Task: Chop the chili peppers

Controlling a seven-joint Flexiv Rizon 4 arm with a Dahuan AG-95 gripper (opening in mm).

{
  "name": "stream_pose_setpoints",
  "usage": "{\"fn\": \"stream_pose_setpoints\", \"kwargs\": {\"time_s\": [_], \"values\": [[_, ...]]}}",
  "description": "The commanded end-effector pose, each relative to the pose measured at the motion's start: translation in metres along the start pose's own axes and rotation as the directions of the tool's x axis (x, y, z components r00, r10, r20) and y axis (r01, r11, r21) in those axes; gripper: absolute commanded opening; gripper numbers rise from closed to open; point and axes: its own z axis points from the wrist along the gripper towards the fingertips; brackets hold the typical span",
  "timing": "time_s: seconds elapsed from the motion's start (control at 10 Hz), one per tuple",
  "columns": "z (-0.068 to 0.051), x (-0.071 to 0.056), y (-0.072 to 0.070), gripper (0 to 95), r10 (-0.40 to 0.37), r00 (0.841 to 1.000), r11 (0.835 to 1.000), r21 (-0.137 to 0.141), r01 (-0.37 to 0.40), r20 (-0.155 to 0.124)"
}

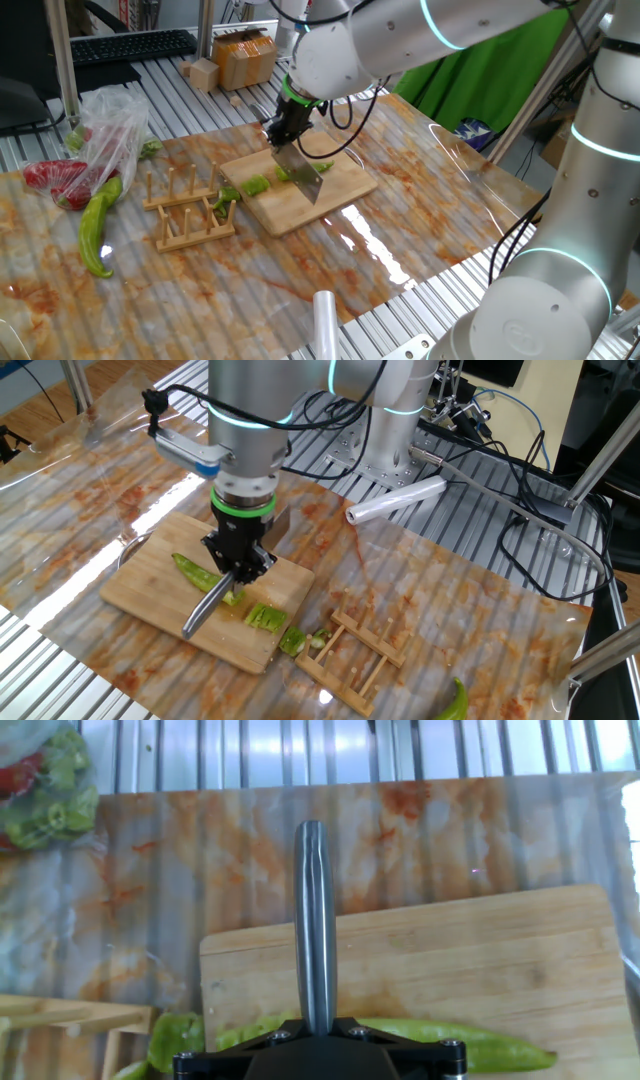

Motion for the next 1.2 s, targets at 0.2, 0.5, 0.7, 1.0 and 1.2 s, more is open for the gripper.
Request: {"fn": "stream_pose_setpoints", "kwargs": {"time_s": [0.2,0.5,0.7,1.0,1.2], "values": [[0.005,-0.003,-0.008,0.0,-0.013,1.0,1.0,-0.001,0.013,0.0],[0.006,-0.004,-0.015,0.0,-0.019,1.0,1.0,0.002,0.019,0.001],[0.007,-0.004,-0.018,0.0,-0.025,1.0,1.0,0.002,0.025,0.002],[0.007,-0.004,-0.02,0.0,-0.028,1.0,1.0,0.005,0.028,0.004],[0.005,-0.004,-0.021,0.0,-0.029,1.0,1.0,0.008,0.029,0.003]]}}
